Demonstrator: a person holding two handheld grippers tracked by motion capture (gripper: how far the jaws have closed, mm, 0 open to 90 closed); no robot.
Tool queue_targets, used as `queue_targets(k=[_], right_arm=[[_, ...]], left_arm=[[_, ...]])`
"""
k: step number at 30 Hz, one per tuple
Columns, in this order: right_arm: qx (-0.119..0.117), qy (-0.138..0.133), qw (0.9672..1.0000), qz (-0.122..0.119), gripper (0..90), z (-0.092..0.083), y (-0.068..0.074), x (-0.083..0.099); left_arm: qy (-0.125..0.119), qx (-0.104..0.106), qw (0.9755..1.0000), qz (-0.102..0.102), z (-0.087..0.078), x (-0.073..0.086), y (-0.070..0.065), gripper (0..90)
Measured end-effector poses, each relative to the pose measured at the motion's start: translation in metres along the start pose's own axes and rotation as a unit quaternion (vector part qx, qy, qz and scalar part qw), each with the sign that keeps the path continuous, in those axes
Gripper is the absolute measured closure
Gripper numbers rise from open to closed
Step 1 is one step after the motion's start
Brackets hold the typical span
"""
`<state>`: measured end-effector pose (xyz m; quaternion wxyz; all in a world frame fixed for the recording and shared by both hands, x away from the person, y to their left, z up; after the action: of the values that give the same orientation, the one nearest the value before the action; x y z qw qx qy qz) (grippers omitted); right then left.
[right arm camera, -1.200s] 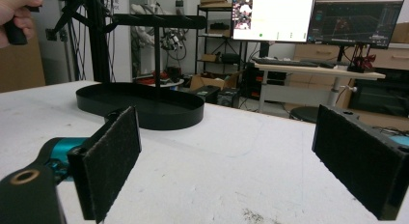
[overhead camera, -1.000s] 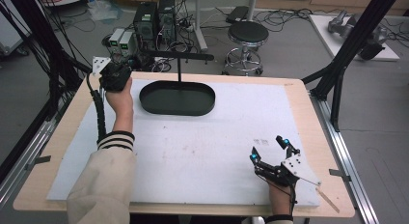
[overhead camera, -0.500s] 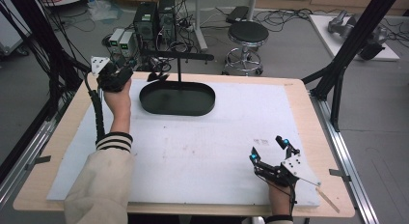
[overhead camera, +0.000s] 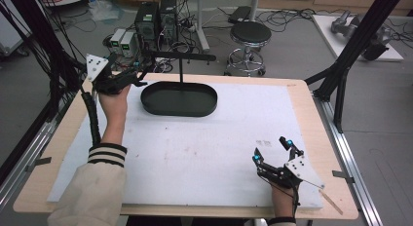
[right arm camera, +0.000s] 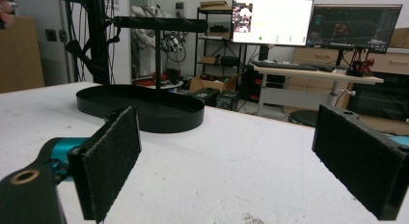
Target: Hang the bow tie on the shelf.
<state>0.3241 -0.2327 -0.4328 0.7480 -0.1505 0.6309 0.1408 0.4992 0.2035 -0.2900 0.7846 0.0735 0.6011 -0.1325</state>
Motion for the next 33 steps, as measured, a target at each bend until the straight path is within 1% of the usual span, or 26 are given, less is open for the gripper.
queue_targets(k=[2, 5, 9, 10, 11, 12, 13, 15, 16, 17, 18, 20, 22, 24, 27, 29, 31, 33], right_arm=[[0.002, 0.0, 1.0, -0.002, 9.0, 0.0, 0.0, 0.0], [0.003, 0.0, 1.0, -0.009, 9.0, 0.001, -0.001, 0.0], [0.007, -0.001, 1.0, -0.006, 9.0, 0.0, -0.001, -0.002], [0.009, -0.004, 0.9999, -0.008, 9.0, 0.0, -0.002, -0.003], [0.009, -0.003, 0.9999, -0.007, 9.0, 0.0, -0.002, -0.003], [0.009, -0.004, 0.9999, -0.007, 9.0, 0.0, -0.002, -0.003], [0.008, -0.003, 0.9999, -0.006, 9.0, -0.001, -0.002, -0.004], [0.009, -0.003, 0.9999, -0.007, 9.0, -0.001, -0.002, -0.004], [0.009, -0.002, 0.9999, -0.006, 9.0, -0.001, -0.002, -0.004], [0.01, -0.003, 0.9999, -0.008, 9.0, -0.001, -0.002, -0.005], [0.011, -0.003, 0.9999, -0.007, 9.0, -0.001, -0.003, -0.005], [0.011, -0.003, 0.9999, -0.007, 9.0, -0.002, -0.003, -0.005], [0.013, -0.004, 0.9999, -0.011, 9.0, -0.003, -0.003, -0.006], [0.012, -0.006, 0.9999, -0.008, 9.0, -0.003, -0.003, -0.007], [0.012, -0.009, 0.9999, -0.005, 9.0, -0.003, -0.003, -0.008], [0.012, -0.008, 0.9999, -0.005, 9.0, -0.004, -0.003, -0.008], [0.013, -0.009, 0.9999, -0.008, 9.0, -0.004, -0.004, -0.009], [0.015, -0.009, 0.9998, -0.008, 9.0, -0.005, -0.005, -0.009]], left_arm=[[-0.011, 0.005, 0.9999, -0.007, -0.011, -0.007, -0.002, 19.5], [-0.016, 0.009, 0.9998, -0.006, -0.029, -0.014, -0.003, 18.6], [-0.028, 0.011, 0.9995, -0.008, -0.062, -0.025, 0.0, 17.3], [-0.029, 0.013, 0.9995, -0.006, -0.068, -0.026, 0.001, 16.9], [-0.031, 0.017, 0.9994, -0.006, -0.076, -0.028, 0.001, 16.7], [-0.031, 0.028, 0.9991, -0.008, -0.084, -0.029, -0.001, 16.8], [-0.03, 0.035, 0.9989, -0.005, -0.092, -0.029, -0.002, 16.7], [-0.028, 0.038, 0.9988, 0.008, -0.105, -0.028, -0.003, 16.6], [-0.027, 0.04, 0.9987, 0.017, -0.114, -0.028, -0.002, 16.4], [-0.025, 0.04, 0.9987, 0.021, -0.119, -0.027, -0.003, 16.2], [-0.019, 0.039, 0.9987, 0.027, -0.126, -0.025, -0.002, 15.8], [-0.009, 0.031, 0.9988, 0.036, -0.139, -0.023, -0.001, 14.4], [-0.006, 0.03, 0.9988, 0.038, -0.152, -0.021, 0.0, 14.1], [0.002, 0.031, 0.9985, 0.046, -0.165, -0.016, 0.002, 13.8], [0.019, 0.023, 0.998, 0.056, -0.18, -0.005, 0.007, 13.6], [0.025, 0.016, 0.9982, 0.052, -0.19, 0.002, 0.01, 13.1], [0.026, 0.01, 0.9988, 0.041, -0.202, 0.01, 0.013, 12.9], [0.024, 0.003, 0.9992, 0.032, -0.21, 0.016, 0.017, 12.7]])
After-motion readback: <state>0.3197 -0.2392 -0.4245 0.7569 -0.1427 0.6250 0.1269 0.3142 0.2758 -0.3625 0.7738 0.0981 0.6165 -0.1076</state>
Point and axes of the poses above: each handheld gripper's, and its own axes: z roughly forward along the jaws, x roughly out of its underside, y roughly to its left, the point moved 9 cm from there along z, roughly forward along the jaws, and after that the axes turned 8 degrees about -y, right-handed, at the moved point
